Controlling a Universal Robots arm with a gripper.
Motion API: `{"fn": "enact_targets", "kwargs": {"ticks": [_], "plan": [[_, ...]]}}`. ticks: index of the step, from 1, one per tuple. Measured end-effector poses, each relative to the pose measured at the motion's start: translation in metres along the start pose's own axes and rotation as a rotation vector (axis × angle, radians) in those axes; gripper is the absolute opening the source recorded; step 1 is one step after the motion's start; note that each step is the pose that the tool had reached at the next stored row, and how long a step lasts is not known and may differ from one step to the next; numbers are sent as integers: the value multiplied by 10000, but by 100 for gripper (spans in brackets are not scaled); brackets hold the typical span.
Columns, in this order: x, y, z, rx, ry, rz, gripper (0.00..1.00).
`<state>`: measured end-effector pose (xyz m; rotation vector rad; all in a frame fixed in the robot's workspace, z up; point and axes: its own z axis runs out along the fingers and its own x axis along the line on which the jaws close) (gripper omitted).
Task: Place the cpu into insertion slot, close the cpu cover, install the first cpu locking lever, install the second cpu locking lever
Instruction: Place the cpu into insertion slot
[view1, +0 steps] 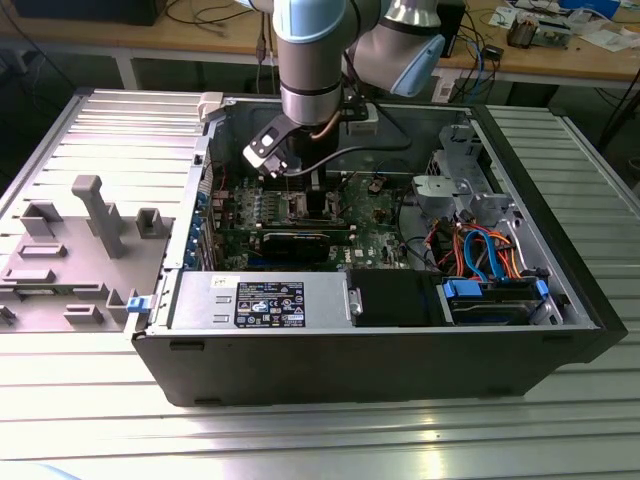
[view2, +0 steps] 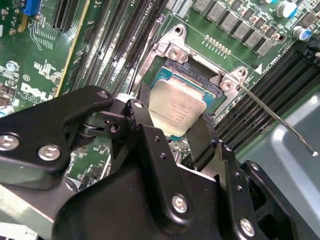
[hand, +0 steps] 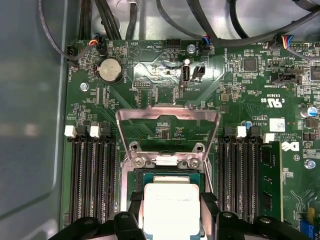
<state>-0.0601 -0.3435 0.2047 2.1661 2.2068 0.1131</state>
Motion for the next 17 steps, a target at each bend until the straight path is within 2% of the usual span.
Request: {"fn": "enact_targets", "kwargs": {"ticks": [11, 17], "plan": [[0, -3, 17, -1, 0, 3, 54], [2, -8, 21, -4, -14, 178, 54]]}}
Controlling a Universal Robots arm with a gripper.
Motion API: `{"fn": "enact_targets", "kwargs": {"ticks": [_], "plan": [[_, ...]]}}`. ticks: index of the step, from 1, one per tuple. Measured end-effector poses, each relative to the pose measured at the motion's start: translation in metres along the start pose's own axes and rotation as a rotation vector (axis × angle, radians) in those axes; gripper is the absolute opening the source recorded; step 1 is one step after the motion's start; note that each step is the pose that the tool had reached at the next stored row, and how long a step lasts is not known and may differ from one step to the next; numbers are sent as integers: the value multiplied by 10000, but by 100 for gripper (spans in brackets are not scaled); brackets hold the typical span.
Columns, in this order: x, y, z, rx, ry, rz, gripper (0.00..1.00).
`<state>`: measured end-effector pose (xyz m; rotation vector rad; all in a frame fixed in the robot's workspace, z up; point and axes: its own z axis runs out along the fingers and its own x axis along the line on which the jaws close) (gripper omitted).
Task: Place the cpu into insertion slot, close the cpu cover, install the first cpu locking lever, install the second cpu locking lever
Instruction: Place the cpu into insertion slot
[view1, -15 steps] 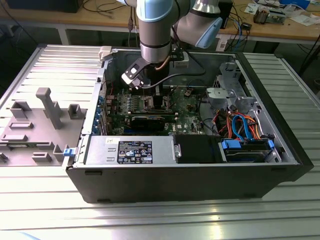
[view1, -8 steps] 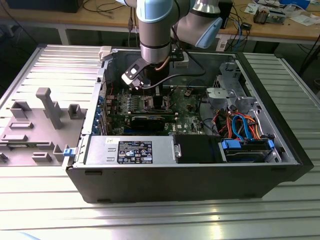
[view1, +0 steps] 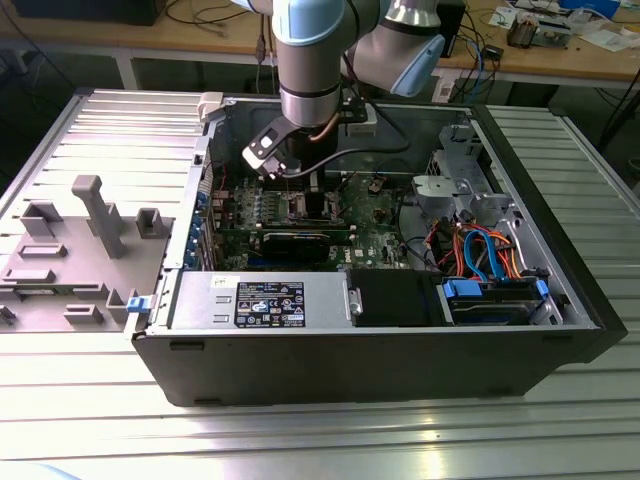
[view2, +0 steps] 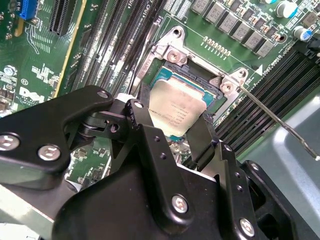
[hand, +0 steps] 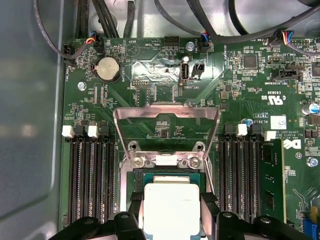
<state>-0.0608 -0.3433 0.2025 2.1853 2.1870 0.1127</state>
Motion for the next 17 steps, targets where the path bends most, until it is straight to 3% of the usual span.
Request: {"fn": "enact_targets", "kwargs": {"ticks": [17], "plan": [[39, -4, 38, 0, -3, 22, 54]]}}
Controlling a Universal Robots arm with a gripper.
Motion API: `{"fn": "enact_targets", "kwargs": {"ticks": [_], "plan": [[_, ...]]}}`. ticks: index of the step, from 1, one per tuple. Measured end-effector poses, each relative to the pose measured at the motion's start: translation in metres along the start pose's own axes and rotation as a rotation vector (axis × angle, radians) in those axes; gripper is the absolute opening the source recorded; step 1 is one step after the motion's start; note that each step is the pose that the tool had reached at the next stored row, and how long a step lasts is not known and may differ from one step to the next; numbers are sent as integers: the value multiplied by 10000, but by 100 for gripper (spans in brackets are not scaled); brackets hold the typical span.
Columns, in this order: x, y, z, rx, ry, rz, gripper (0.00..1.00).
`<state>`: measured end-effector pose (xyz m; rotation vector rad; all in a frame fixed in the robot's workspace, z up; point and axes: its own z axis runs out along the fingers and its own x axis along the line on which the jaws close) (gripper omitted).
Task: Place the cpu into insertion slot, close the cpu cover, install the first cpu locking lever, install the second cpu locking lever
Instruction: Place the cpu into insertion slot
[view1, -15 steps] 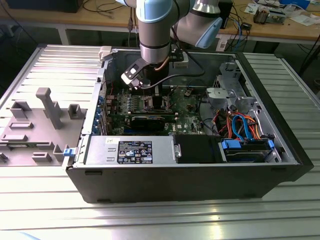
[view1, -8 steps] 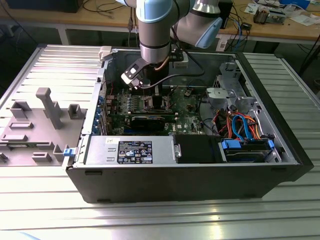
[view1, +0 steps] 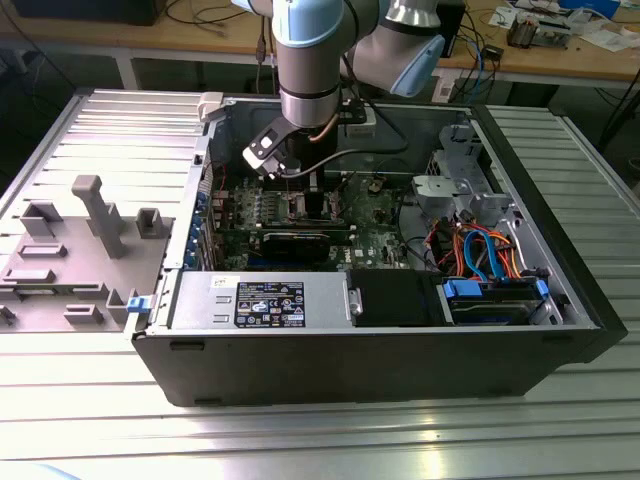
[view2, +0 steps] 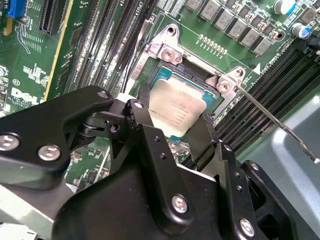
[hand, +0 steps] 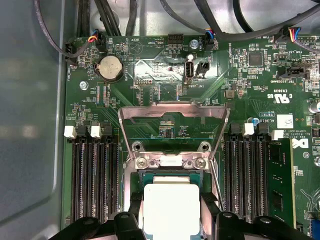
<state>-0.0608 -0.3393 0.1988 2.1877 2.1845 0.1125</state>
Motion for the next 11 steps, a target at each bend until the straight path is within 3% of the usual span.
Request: {"fn": "enact_targets", "kwargs": {"ticks": [3, 4, 8, 11], "plan": [[0, 0, 2, 0, 0, 1, 54], [0, 0, 2, 0, 0, 1, 62], [1, 0, -3, -2, 2, 2, 62], [1, 5, -54, 1, 0, 2, 62]]}}
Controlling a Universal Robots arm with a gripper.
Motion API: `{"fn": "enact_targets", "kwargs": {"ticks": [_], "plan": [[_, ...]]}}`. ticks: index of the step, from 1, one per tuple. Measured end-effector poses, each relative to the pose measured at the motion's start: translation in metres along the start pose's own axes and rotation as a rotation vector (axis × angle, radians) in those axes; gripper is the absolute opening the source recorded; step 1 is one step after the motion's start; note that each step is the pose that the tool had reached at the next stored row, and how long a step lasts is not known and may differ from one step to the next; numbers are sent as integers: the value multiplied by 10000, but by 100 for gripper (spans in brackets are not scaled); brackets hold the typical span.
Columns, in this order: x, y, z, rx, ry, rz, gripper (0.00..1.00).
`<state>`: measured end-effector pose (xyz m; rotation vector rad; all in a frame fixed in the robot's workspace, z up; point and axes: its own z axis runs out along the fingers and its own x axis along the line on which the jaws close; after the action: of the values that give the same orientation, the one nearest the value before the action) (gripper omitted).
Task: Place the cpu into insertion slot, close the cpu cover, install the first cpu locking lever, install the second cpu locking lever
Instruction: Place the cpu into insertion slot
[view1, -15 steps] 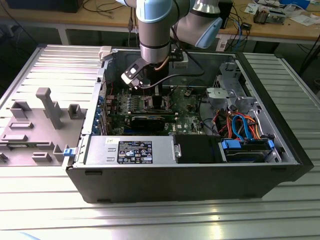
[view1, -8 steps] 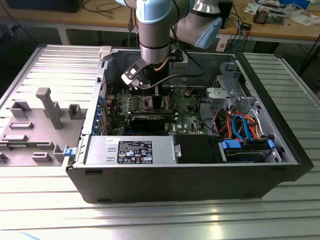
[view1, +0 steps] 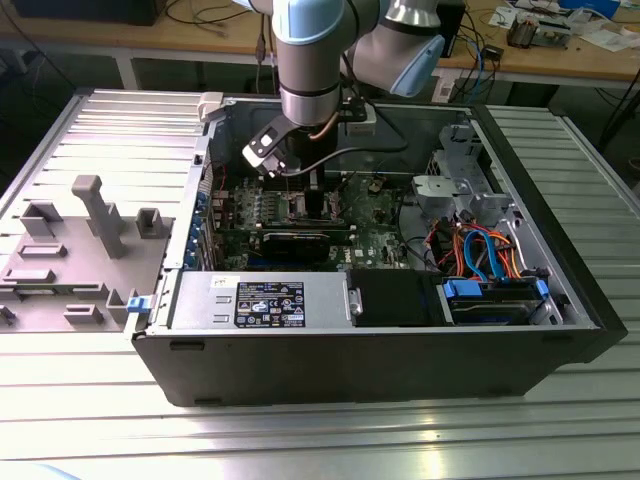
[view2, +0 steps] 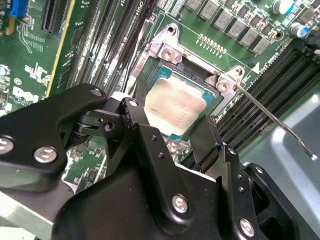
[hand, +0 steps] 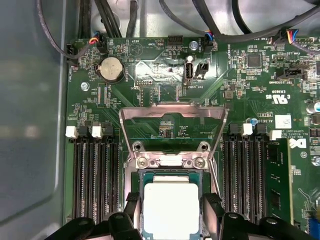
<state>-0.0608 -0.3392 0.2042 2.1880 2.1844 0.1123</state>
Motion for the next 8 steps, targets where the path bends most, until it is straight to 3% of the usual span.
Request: {"fn": "enact_targets", "kwargs": {"ticks": [8], "plan": [[3, 15, -156, 70, -1, 4, 62]]}}
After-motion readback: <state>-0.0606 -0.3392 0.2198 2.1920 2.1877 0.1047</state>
